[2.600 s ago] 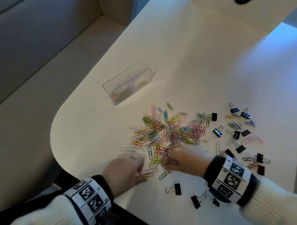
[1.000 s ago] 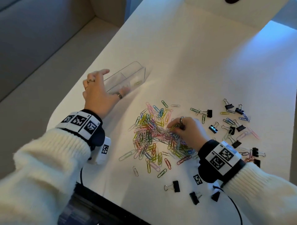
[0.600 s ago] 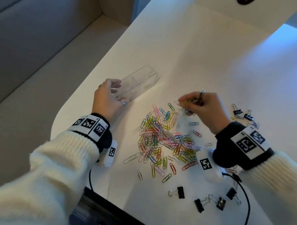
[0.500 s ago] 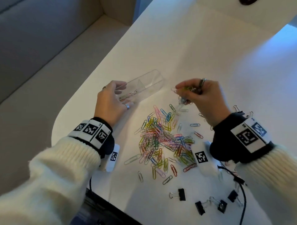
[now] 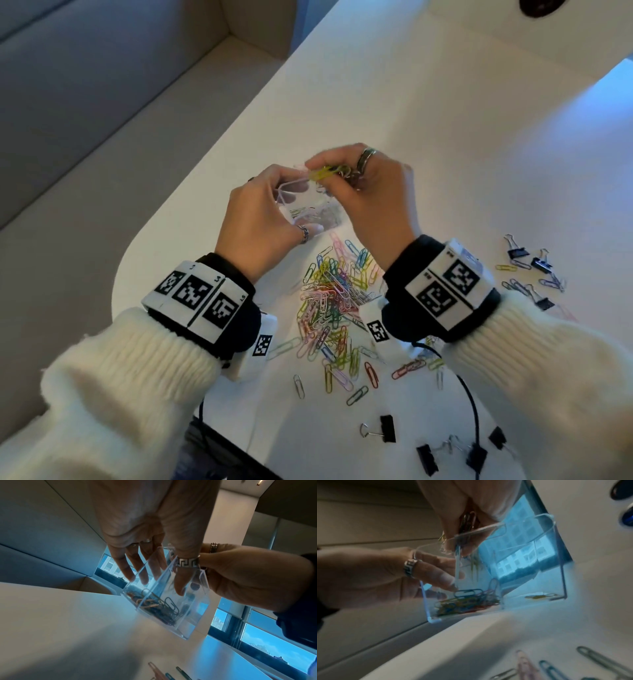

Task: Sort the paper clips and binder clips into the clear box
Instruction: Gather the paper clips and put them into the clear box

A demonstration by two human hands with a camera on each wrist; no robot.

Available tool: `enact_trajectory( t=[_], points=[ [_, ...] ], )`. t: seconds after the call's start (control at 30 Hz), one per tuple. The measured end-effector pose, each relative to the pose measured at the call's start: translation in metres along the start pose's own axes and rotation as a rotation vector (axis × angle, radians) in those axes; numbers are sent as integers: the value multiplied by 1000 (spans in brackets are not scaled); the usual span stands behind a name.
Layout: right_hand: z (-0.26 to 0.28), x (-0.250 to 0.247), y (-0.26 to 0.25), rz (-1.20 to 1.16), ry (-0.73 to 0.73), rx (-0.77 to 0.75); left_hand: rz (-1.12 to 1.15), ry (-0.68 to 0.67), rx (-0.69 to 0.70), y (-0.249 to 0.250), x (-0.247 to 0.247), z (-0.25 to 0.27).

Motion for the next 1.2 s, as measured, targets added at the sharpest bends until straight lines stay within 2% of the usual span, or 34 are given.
enact_trajectory(
  t=[0.07, 0.2, 0.27, 0.3, 0.4, 0.43, 0.47, 0.5, 0.53, 0.6, 0.63, 0.67, 0.73, 0.87, 0.93, 1.0, 1.1, 1.13, 1.2],
  points=[
    [3, 4, -2, 74, -94, -30, -1, -2, 12, 1, -1, 0],
    [2, 13, -4, 269, -393, -21, 15, -24, 28, 2, 1, 3],
    [1, 9, -10, 296, -438, -55, 33, -24, 9, 1, 2, 4],
    [0, 3, -14, 261, -392, -86, 51, -18, -5, -1, 1, 4],
    [4, -31, -27, 49, -71, -179, 95, 28, -46, -10, -5, 4],
    [10, -37, -24, 66, 2, -187, 100, 51, -64, -15, -8, 3],
    [17, -36, -18, 130, -4, -171, 108, 74, -87, -22, -10, 2],
    [26, -25, -7, 219, -111, -139, 120, 92, -114, -29, -11, 1],
    [38, -6, 7, 344, -309, -93, 131, 105, -141, -36, -11, -1],
    [77, 36, 42, 675, -816, -12, 138, 122, -192, -52, -9, -5],
    [96, 50, 58, 818, -1023, -2, 136, 127, -214, -59, -7, -6],
    [110, 59, 70, 915, -1155, -15, 134, 132, -230, -64, -5, -7],
    [124, 67, 85, 1006, -1262, -61, 129, 132, -242, -69, 0, -10],
    [129, 45, 99, 1096, -1290, -80, 135, 123, -238, -70, 6, -9],
    [130, 28, 99, 1085, -1291, -44, 159, 125, -244, -71, 9, -6],
    [116, 13, 91, 954, -1157, 32, 169, 125, -250, -71, 13, -4],
    [81, -12, 93, 887, -833, 152, 155, 125, -255, -69, 17, -3],
    [75, -17, 100, 904, -795, 226, 153, 125, -254, -69, 17, -3],
    [75, -17, 115, 944, -836, 336, 147, 123, -253, -67, 18, -4]
  ],
)
Point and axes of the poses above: each hand's wrist, its own z-axis away from the middle knuckle, its own x-axis out of the palm, y = z × x, the point moved 8 cm from there along -z, towards the middle knuckle, and after that the axes turned 8 degrees about -z, right-handed, at the moved point
